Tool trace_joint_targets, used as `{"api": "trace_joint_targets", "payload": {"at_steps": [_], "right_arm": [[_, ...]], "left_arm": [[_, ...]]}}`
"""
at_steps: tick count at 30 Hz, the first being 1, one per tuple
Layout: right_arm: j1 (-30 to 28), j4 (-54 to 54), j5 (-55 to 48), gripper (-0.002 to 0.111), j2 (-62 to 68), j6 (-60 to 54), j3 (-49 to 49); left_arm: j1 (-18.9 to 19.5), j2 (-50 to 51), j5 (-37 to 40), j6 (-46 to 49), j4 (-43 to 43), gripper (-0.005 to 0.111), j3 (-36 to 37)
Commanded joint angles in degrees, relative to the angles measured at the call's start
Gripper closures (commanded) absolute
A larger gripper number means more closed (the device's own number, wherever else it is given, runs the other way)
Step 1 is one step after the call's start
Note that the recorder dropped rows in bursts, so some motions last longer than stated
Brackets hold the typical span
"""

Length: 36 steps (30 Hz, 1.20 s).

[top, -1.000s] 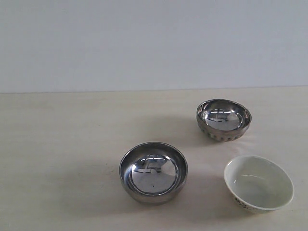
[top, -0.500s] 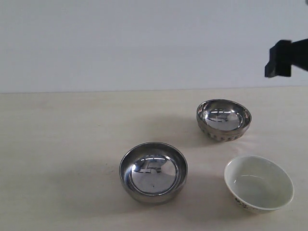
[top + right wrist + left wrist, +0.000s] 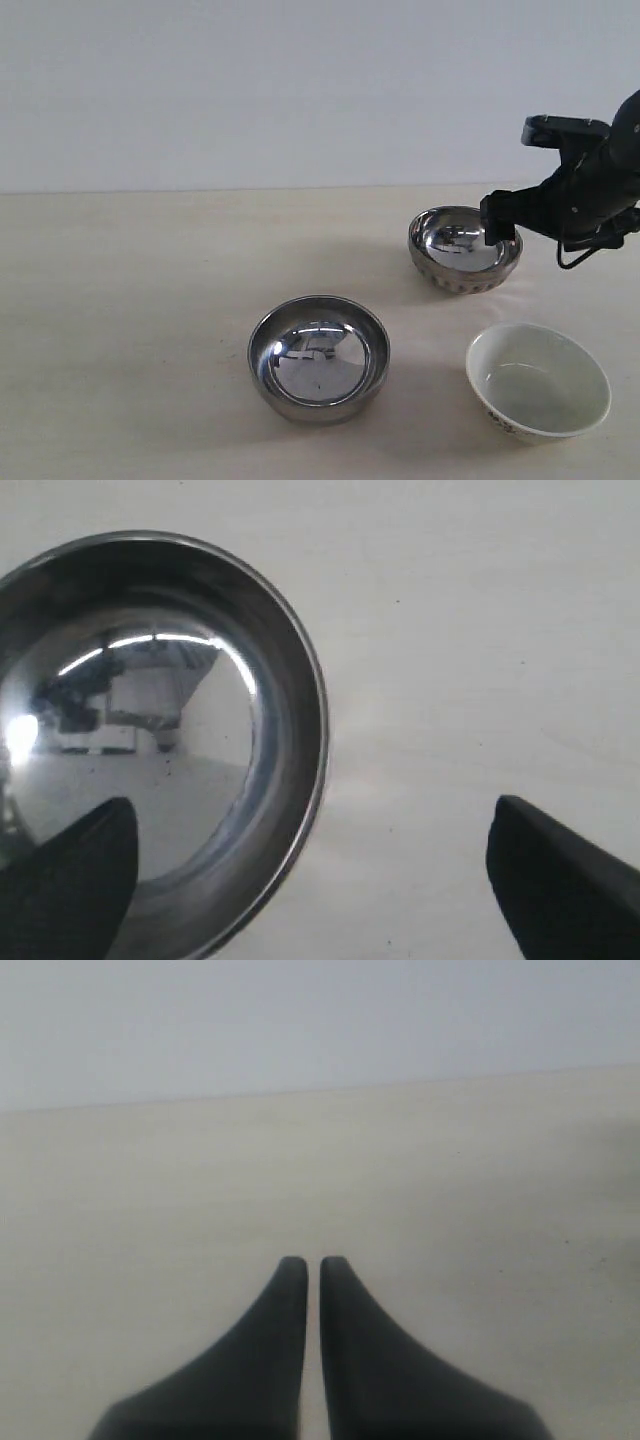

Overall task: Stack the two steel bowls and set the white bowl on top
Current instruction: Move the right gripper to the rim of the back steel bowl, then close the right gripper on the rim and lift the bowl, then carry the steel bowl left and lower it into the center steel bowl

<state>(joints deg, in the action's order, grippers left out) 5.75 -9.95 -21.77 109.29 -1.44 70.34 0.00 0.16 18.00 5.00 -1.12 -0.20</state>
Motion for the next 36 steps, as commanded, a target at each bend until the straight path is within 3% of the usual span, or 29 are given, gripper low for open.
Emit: {"api": "trace_joint_targets", "payload": {"at_steps": [1,4,9,11,13,14,21,28,36], "right_arm": [[0.7,-0.3,7.5,0.024,4.4,-2.3,0.6],[2.0,-0.3,11.3,0.030,6.2,-2.4,0.6],[4.5,-0.3,13.6,0.059,9.5,-1.7,1.7],[4.5,-0.3,13.6,0.076,9.5,-1.7,1.7],[4.5,-0.2,13.3,0.102,9.5,-2.3,1.7],[4.5,-0.2,13.3,0.108,9.5,-2.2,1.7],[4.5,-0.2,11.2,0.108,3.6,-2.1,1.7],[7.0,-1.5,2.1,0.108,-7.4,-3.9,1.7],[15.7,-18.2,-11.2,0.108,-11.4,-19.5,1.6]], "left_arm": [[0.1,-0.2,0.1,-0.5,0.1,0.103,0.2],[0.1,-0.2,0.1,-0.5,0.1,0.103,0.2],[0.1,-0.2,0.1,-0.5,0.1,0.103,0.2],[0.1,-0.2,0.1,-0.5,0.1,0.103,0.2],[0.1,-0.2,0.1,-0.5,0.1,0.103,0.2],[0.1,-0.2,0.1,-0.5,0.1,0.103,0.2],[0.1,-0.2,0.1,-0.5,0.1,0.103,0.2],[0.1,-0.2,0.1,-0.5,0.1,0.103,0.2],[0.1,-0.2,0.1,-0.5,0.1,0.103,0.2]]}}
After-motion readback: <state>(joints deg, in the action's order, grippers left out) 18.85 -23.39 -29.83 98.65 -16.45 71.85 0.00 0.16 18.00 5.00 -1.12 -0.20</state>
